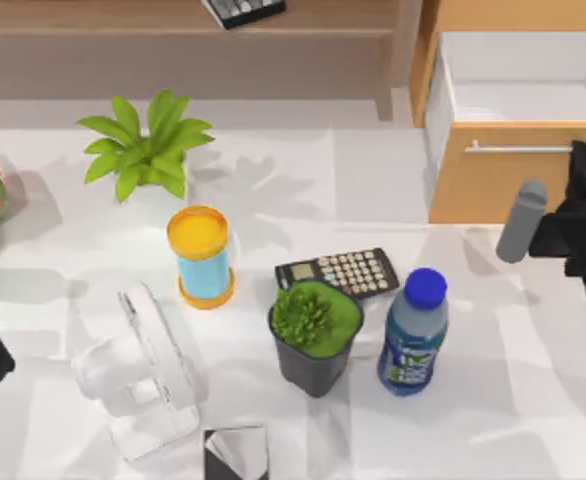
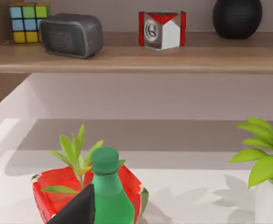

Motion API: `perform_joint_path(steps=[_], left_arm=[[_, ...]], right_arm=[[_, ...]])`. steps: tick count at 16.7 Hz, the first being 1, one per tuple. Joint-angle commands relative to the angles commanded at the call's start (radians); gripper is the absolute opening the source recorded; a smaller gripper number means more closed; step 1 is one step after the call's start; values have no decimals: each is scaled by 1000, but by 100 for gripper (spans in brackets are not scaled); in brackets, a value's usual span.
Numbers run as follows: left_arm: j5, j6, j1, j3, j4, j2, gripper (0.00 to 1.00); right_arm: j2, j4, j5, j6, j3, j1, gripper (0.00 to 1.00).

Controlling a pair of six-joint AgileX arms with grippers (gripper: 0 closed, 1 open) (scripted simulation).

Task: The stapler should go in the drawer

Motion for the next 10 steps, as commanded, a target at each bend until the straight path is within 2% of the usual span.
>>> perform_joint_path(steps=[5,10], left_arm=[[0,0,0,0,0,0,100],[0,0,0,0,0,0,100]], right_arm=[[-38,106,40,1,-166,40,0],[-46,120,48,2,-180,49,0]])
